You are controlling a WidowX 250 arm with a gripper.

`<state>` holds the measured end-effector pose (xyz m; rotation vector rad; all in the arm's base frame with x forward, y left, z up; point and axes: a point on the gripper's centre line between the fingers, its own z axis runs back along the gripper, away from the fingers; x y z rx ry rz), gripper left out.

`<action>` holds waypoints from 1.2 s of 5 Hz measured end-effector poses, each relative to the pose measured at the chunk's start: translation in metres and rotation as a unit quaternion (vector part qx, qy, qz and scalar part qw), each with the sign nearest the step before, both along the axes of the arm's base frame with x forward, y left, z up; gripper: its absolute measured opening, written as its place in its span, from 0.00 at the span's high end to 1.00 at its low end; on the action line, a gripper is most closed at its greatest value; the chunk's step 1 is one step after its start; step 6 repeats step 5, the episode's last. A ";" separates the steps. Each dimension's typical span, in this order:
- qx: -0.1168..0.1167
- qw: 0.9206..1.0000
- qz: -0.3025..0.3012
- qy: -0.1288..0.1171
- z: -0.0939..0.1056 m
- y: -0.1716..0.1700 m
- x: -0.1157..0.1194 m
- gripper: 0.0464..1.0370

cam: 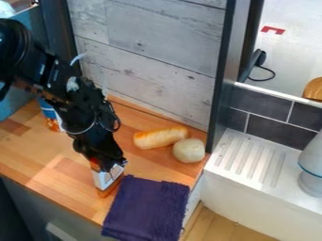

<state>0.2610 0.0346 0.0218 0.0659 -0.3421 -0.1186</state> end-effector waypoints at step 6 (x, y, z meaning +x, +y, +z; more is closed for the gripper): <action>-0.003 1.000 0.007 0.004 0.047 -0.002 -0.009 0.03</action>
